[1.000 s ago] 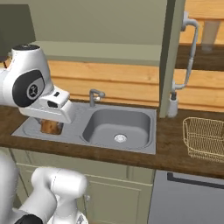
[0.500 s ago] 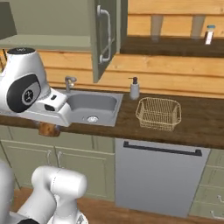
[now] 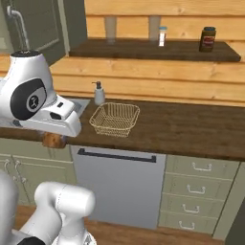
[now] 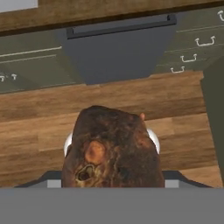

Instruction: Open the cabinet, pick up the bread from the cabinet and place it in the basket. Then move the basket to the dining counter.

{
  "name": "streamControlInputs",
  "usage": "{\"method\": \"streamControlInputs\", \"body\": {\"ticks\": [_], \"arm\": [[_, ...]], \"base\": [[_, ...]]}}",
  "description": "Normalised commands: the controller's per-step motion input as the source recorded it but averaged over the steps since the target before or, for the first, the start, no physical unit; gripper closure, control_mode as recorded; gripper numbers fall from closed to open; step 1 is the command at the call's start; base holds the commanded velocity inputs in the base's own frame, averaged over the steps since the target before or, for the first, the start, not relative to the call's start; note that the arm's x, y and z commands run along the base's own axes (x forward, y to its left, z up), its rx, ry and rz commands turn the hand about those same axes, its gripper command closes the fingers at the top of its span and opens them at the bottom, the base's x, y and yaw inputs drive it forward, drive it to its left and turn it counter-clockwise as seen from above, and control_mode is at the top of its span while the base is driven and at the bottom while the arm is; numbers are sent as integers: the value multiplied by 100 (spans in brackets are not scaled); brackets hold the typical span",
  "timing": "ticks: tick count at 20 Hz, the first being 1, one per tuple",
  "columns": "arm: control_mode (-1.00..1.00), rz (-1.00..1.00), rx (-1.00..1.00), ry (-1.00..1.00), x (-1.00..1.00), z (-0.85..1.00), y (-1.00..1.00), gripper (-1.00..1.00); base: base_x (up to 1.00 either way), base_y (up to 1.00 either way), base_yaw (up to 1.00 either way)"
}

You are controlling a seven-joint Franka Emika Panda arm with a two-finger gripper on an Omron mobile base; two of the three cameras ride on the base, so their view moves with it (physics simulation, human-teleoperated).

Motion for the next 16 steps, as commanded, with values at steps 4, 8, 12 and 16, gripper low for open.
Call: {"method": "streamControlInputs", "body": {"ticks": [4,8,12,16], "arm": [[100,0,0,0,0,0,0,100],[100,0,0,0,0,0,0,100],[100,0,0,0,0,0,0,100],[100,0,0,0,0,0,0,100]], "base": [[34,-89,0],[68,-32,8],[70,2,6],[71,5,5]]}}
